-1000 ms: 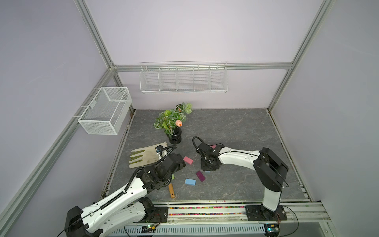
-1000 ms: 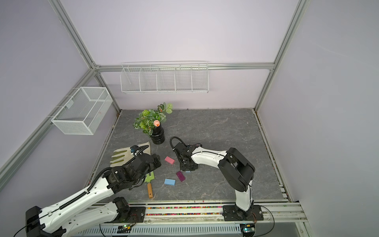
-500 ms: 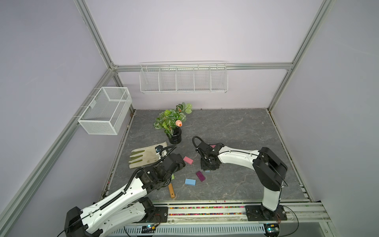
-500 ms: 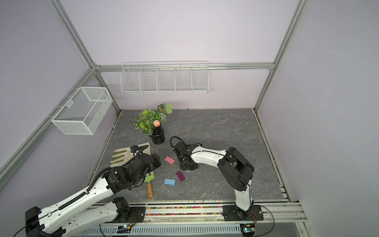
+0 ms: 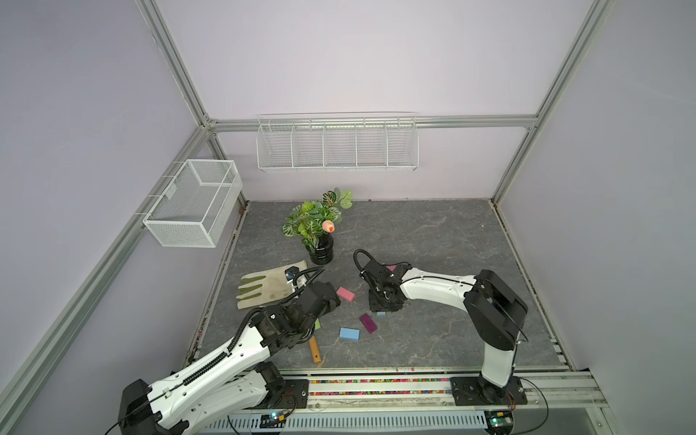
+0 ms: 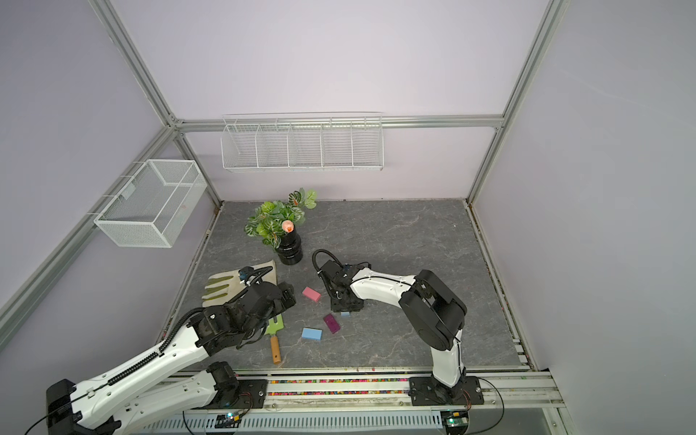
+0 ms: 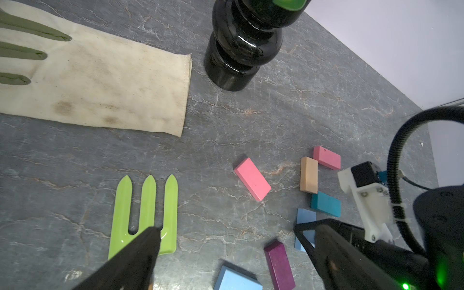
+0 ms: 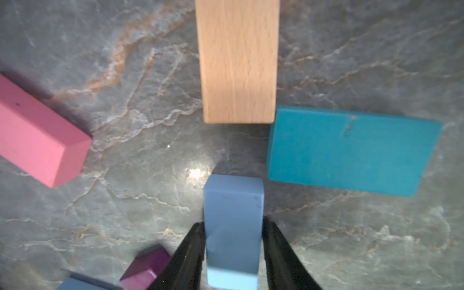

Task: Assemble the number 8 with building blocks
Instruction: Assemble the building block at the center of the board.

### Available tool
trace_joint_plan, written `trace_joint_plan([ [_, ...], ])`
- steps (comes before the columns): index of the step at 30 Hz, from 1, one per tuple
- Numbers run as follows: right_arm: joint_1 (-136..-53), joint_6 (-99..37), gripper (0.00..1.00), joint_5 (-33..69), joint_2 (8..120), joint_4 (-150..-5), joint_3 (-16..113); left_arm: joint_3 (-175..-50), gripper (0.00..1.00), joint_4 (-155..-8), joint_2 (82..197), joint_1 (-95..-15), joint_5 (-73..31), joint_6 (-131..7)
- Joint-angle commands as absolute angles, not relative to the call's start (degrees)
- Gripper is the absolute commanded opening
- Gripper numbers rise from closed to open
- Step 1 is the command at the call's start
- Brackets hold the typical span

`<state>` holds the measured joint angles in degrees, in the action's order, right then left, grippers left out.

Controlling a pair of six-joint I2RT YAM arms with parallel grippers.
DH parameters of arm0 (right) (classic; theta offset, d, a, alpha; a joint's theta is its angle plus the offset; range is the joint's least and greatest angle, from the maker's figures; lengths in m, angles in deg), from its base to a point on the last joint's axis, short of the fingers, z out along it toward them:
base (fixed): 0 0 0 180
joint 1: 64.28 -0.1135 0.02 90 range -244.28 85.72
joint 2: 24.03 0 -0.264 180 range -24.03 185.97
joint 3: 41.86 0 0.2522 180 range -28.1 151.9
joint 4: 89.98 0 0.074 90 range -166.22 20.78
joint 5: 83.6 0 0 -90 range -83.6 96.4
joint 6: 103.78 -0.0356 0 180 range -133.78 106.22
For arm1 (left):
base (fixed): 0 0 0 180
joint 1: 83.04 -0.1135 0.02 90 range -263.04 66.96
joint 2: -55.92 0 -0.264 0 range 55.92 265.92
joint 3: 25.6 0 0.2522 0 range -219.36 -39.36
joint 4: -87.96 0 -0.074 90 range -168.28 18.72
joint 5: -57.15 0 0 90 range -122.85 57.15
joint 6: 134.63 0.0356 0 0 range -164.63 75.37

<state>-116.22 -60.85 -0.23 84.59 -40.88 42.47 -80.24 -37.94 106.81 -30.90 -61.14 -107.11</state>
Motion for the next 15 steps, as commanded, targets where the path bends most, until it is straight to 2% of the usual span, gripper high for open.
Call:
trace_joint_plan([
  [1, -115.25, -60.47, 0.47, -2.97, 85.86, -39.29, 41.25, -79.96, 1.00, -38.29, 106.40, -30.79, -62.41, -107.21],
  [9, -115.34, -60.17, 0.48, -3.46, 82.61, -38.35, 40.84, -80.14, 1.00, -38.22, 106.13, -30.79, -62.42, -107.21],
  [15, -116.17, -60.20, 0.49, -4.87, 75.52, -37.36, 38.90, -80.14, 1.00, -38.68, 106.29, -30.78, -62.75, -107.21],
])
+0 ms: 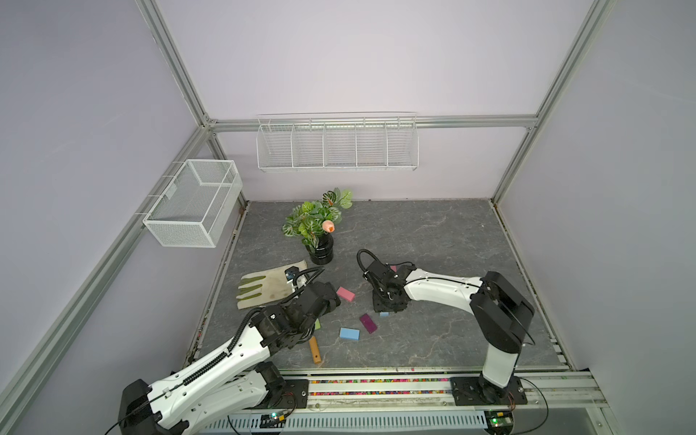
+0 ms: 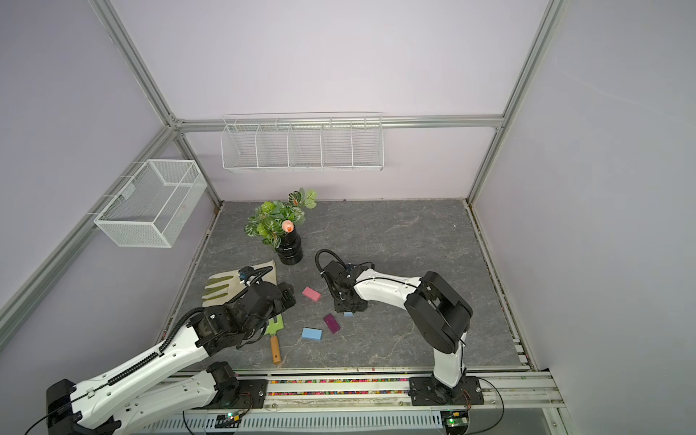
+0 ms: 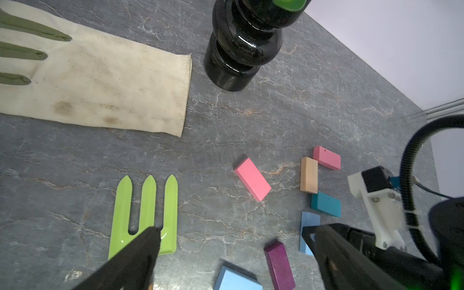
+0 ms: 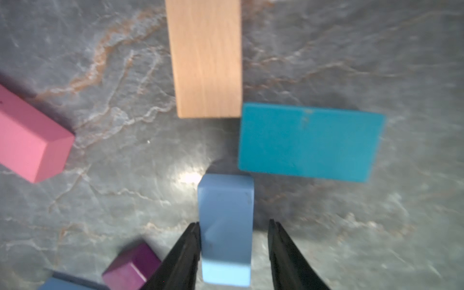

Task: Assemble the number 8 with building blocks
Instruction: Assemble the building block at the center of the board.

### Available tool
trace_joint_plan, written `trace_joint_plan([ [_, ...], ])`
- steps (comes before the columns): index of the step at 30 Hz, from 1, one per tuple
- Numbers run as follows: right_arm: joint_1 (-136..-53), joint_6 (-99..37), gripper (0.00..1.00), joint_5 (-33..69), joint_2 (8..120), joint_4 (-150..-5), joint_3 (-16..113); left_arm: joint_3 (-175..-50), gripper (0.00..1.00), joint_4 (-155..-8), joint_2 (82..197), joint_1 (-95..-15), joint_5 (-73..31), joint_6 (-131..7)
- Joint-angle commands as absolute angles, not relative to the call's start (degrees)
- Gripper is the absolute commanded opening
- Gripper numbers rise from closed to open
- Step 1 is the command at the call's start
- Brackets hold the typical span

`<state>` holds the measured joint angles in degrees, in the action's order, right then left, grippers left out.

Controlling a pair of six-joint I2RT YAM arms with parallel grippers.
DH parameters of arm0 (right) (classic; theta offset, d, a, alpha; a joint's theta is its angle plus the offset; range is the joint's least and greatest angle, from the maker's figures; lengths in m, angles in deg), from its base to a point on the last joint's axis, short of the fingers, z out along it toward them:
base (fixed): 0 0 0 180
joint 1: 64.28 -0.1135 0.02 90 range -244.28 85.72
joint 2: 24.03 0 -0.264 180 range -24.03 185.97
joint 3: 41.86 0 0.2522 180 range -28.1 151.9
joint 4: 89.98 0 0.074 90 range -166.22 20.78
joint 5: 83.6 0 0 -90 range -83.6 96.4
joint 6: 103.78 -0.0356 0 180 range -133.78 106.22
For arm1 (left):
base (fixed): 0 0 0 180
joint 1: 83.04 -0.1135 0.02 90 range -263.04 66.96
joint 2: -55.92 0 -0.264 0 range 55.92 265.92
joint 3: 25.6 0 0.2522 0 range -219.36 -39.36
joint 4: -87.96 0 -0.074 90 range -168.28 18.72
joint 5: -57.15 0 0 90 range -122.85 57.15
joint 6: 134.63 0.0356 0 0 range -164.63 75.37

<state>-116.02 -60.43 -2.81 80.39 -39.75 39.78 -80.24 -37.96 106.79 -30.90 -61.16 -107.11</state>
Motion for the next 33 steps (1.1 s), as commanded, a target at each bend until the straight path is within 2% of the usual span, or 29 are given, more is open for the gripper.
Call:
trace_joint_plan([
  [1, -116.43, -59.98, 0.53, -5.41, 73.94, -36.98, 38.72, -80.14, 1.00, -38.81, 106.35, -30.80, -62.78, -107.21],
  [4, -116.66, -58.91, 0.61, -5.90, 70.38, -36.22, 38.73, -79.89, 1.00, -39.00, 106.27, -30.75, -62.75, -107.21],
  [9, -116.66, -59.22, 0.61, -7.31, 67.84, -34.63, 38.88, -79.79, 1.00, -39.08, 106.17, -30.81, -62.56, -107.21],
  [14, -116.19, -60.71, 0.17, -9.27, 66.87, -36.07, 35.14, -79.70, 1.00, -38.90, 105.79, -30.76, -62.58, -107.21],
  [16, -115.63, -60.82, 0.07, -8.43, 68.08, -37.79, 33.60, -79.53, 1.00, -38.99, 105.77, -30.80, -62.49, -107.21],
  [33, -113.85, -57.33, 0.07, -6.34, 78.68, -43.79, 35.71, -79.61, 1.00, -38.99, 105.71, -30.83, -62.45, -107.21],
])
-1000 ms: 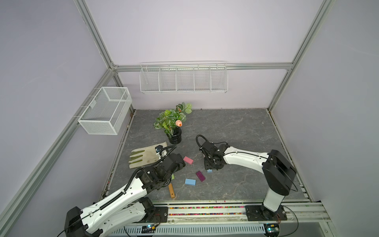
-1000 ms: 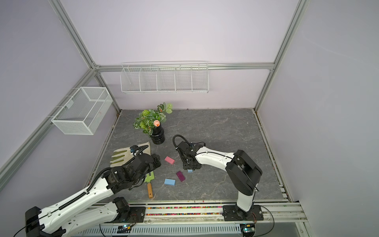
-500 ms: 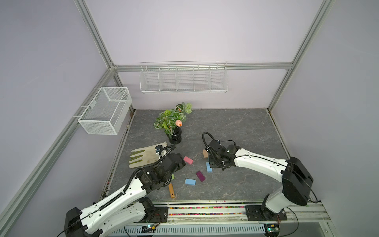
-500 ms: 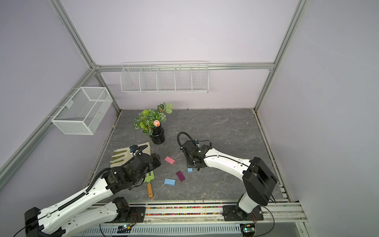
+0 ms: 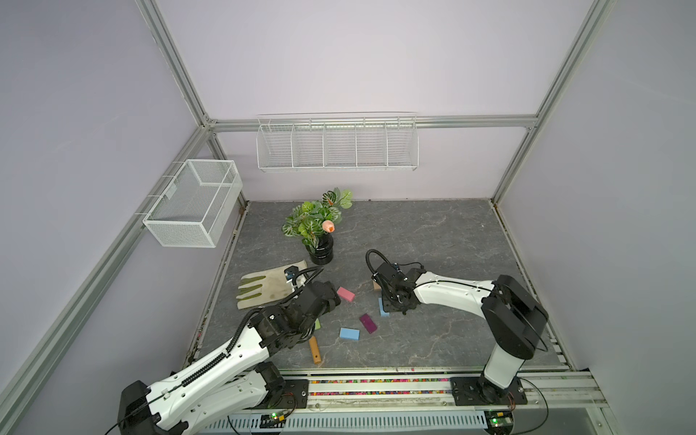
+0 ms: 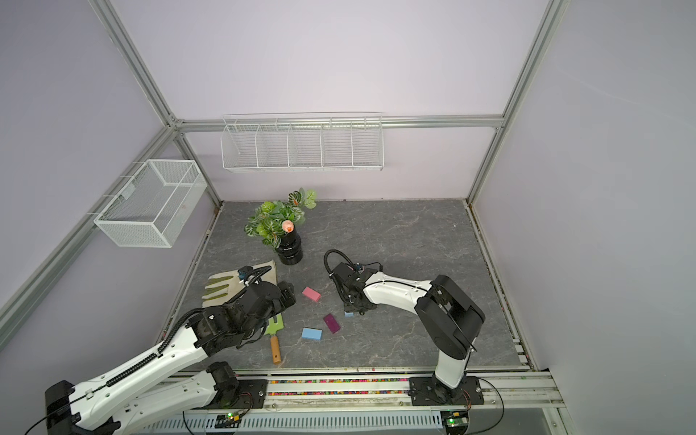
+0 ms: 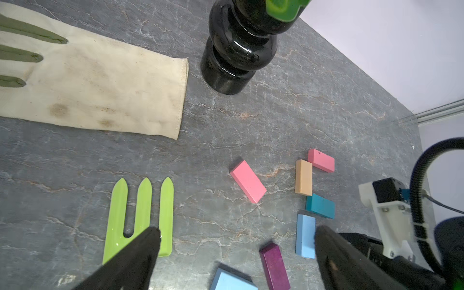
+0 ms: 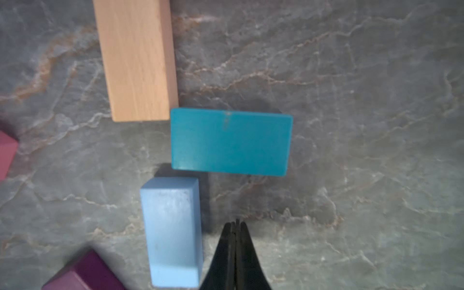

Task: Assemble the number 8 with building blocks
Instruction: Assemble the building block at the center of the board.

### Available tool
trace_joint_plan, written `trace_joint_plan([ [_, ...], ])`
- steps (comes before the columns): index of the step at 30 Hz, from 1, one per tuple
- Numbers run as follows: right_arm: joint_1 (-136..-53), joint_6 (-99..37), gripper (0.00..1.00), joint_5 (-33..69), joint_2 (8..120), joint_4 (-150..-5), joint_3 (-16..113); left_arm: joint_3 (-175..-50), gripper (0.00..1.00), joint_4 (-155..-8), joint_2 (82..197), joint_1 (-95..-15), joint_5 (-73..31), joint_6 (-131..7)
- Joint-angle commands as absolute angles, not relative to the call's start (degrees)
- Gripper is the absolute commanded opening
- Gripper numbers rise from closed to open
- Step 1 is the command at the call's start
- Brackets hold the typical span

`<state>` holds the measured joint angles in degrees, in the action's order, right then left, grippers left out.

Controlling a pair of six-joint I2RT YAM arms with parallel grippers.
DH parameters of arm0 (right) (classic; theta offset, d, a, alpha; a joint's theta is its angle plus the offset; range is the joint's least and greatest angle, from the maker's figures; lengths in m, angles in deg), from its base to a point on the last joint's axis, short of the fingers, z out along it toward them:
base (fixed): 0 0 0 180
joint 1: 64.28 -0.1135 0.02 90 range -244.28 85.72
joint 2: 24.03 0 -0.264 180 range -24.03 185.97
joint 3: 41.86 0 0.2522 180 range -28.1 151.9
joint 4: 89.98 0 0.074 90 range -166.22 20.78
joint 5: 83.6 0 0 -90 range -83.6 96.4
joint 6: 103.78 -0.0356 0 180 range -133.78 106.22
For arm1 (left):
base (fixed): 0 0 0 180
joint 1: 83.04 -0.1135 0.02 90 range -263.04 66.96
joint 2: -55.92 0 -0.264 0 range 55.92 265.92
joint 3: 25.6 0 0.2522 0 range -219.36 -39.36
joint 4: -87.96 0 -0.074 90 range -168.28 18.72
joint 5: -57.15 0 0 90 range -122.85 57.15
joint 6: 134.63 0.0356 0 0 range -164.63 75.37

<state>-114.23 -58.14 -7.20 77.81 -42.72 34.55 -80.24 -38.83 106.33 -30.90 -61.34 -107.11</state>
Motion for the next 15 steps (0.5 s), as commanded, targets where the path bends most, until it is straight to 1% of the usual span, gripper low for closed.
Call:
trace_joint_plan([
  [1, -113.80, -57.26, 0.07, -5.88, 79.08, -43.95, 35.92, -79.61, 1.00, -38.99, 105.72, -30.82, -62.43, -107.21],
  [3, -113.76, -57.21, 0.07, -5.33, 79.62, -44.12, 36.28, -79.61, 1.00, -39.08, 105.69, -30.86, -62.39, -105.48],
  [15, -113.84, -57.39, 0.07, -2.94, 80.86, -44.76, 37.10, -79.52, 1.00, -39.10, 105.60, -30.81, -62.47, -105.36],
])
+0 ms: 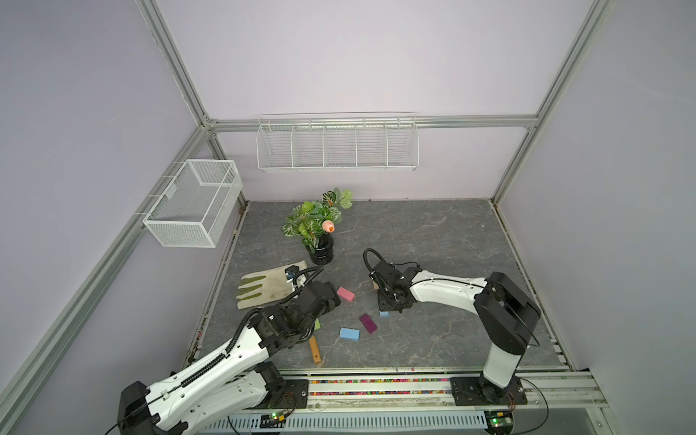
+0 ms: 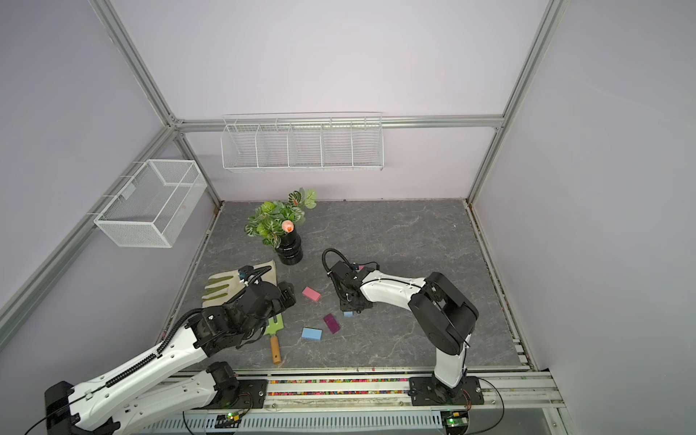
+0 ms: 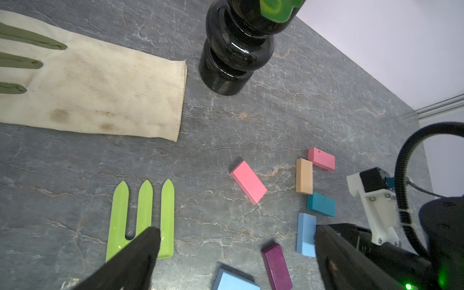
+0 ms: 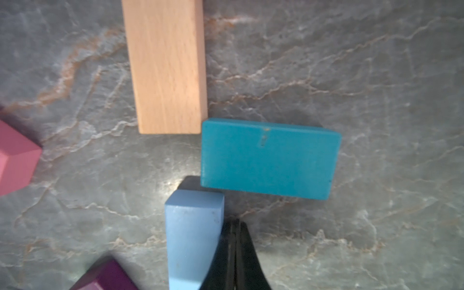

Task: Assemble the number 8 with building blocks
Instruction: Assemble the building block at the center of the board, then pick up the building block from the center of the board.

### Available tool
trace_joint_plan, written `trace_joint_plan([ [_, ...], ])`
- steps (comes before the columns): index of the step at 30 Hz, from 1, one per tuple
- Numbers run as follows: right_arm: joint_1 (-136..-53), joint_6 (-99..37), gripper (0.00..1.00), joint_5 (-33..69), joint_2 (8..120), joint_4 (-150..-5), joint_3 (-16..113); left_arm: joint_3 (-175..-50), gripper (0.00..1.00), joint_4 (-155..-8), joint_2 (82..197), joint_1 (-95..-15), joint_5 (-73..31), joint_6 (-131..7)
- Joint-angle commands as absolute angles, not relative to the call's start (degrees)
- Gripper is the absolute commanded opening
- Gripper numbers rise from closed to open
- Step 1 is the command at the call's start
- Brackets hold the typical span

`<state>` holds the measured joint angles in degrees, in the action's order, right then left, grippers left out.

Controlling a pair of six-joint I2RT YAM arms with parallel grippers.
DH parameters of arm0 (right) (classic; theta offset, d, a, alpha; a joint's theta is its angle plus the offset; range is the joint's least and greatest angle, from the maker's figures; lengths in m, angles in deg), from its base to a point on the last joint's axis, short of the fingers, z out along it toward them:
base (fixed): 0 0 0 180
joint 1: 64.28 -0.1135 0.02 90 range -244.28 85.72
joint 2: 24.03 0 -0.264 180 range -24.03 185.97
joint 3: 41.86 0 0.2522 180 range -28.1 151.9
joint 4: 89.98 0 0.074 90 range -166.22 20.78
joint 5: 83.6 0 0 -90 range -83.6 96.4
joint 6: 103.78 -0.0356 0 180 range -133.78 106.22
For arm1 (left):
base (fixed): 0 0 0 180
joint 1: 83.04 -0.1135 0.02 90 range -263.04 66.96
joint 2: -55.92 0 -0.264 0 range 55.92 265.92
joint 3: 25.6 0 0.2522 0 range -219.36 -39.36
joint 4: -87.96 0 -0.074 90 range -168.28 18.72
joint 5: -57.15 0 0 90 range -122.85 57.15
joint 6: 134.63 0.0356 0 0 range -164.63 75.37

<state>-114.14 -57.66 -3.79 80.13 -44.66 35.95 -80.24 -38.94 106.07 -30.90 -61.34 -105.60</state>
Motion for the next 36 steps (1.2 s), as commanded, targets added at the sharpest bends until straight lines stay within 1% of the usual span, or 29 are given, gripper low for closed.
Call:
trace_joint_plan([
  [1, -113.85, -57.36, 0.07, -2.81, 80.91, -44.93, 37.07, -79.52, 1.00, -39.07, 105.58, -30.76, -62.47, -105.40],
  [12, -113.82, -57.05, 0.07, -3.79, 81.24, -43.35, 38.63, -79.52, 1.00, -38.72, 105.28, -30.80, -62.59, -105.41],
  [18, -113.76, -57.20, 0.07, -6.89, 77.11, -41.28, 38.13, -79.52, 1.00, -38.72, 105.13, -30.78, -62.72, -105.27],
  [24, -113.80, -56.99, 0.11, -9.49, 70.13, -38.74, 37.09, -79.61, 1.00, -38.72, 104.72, -30.76, -62.63, -105.19],
  [25, -113.76, -56.76, 0.13, -9.91, 68.51, -38.58, 36.80, -79.70, 1.00, -38.81, 104.70, -30.82, -62.56, -105.15],
  [28, -113.90, -55.45, 0.35, -10.40, 63.64, -38.94, 35.40, -79.95, 1.00, -38.79, 104.70, -30.78, -62.35, -105.00],
  [32, -114.19, -53.44, 0.70, -11.90, 58.85, -37.14, 34.23, -80.36, 1.00, -38.33, 104.61, -30.84, -62.11, -104.63],
  [34, -114.36, -53.15, 0.74, -12.51, 57.73, -36.24, 33.48, -80.73, 1.00, -37.79, 104.52, -30.79, -62.21, -104.58],
  [36, -114.60, -53.26, 0.74, -11.50, 57.01, -36.94, 31.66, -80.97, 1.00, -37.35, 104.69, -30.83, -62.55, -104.49],
])
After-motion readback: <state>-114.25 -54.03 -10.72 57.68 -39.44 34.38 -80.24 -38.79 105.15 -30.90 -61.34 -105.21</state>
